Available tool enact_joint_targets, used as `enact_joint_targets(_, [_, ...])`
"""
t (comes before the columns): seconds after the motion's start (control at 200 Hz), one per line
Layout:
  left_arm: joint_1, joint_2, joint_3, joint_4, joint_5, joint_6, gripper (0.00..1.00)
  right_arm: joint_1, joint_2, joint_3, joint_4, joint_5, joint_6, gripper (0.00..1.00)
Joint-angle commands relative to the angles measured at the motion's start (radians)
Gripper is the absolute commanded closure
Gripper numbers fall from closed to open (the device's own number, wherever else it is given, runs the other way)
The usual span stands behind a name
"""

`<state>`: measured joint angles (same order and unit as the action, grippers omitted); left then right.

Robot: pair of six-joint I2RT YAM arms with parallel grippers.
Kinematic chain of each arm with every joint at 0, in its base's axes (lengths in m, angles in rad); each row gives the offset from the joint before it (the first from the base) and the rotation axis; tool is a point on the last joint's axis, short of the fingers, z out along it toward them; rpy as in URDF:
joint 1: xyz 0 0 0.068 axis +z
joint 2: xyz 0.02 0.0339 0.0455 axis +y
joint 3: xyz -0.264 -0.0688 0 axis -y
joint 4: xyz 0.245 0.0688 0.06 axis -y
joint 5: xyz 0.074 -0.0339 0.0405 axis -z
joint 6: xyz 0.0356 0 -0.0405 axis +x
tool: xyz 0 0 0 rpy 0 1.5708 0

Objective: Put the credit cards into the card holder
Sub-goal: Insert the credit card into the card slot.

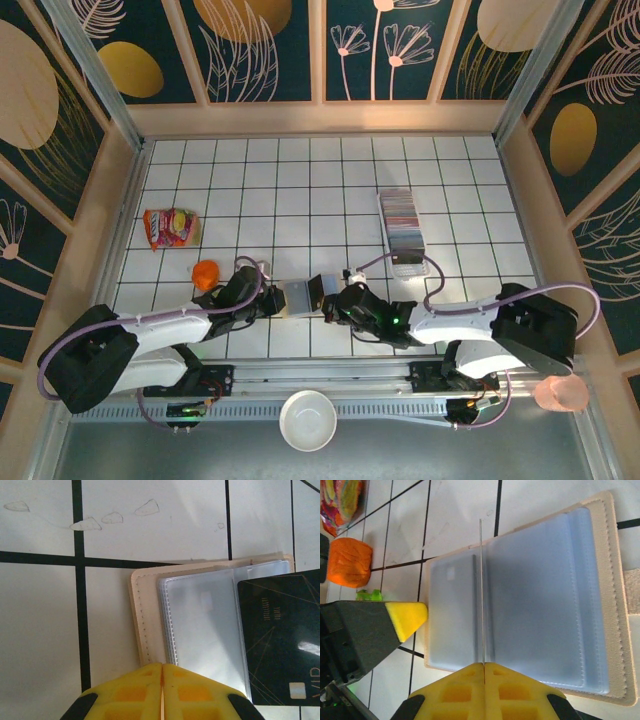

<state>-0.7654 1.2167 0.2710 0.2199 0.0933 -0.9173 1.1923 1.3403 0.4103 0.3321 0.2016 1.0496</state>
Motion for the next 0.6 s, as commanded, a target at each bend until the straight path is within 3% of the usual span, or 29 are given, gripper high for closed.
enact_joint_targets(0.0, [-0.004,0.007,-0.012,-0.005,-0.005,0.018,0.92,0.007,0.019,-0.004,0.049,0.026,-0.006,1.0])
enact_joint_targets(0.596, [-0.006,0.007,-0.018,0.001,-0.003,0.015,0.94,0.007,0.04,-0.028,0.104,0.023,0.026,1.0])
